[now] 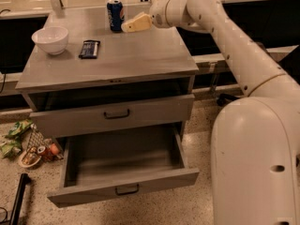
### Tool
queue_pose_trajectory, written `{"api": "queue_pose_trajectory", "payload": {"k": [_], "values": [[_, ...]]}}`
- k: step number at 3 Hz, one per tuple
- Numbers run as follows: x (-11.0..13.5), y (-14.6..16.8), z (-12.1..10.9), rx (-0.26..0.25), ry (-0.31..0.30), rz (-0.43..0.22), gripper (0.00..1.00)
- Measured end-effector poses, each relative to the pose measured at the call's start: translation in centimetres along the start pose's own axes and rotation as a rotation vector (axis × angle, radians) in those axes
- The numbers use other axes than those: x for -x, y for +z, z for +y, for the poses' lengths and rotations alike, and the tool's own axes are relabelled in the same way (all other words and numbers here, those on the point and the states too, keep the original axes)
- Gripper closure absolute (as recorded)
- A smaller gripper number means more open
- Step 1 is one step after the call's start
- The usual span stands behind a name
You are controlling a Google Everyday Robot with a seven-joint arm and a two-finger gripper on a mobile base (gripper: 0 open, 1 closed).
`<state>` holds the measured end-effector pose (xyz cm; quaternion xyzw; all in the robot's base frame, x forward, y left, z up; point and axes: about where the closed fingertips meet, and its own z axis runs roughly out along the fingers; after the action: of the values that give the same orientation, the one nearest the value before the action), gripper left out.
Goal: Place pepsi can into middle drawer
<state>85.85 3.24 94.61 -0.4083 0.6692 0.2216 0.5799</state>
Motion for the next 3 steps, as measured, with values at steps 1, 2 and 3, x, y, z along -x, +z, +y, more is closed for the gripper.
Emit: {"api": "queue_pose_trajectory", "payload": {"k": [1,2,3], "values": [[-0.1,3.9,-1.9,-0.078,0.025,-0.055,0.0],[0.5,7.0,-3.7,-0.125,0.039,-0.103,0.0],[0.5,7.0,-3.7,-0.125,0.039,-0.103,0.0]]}}
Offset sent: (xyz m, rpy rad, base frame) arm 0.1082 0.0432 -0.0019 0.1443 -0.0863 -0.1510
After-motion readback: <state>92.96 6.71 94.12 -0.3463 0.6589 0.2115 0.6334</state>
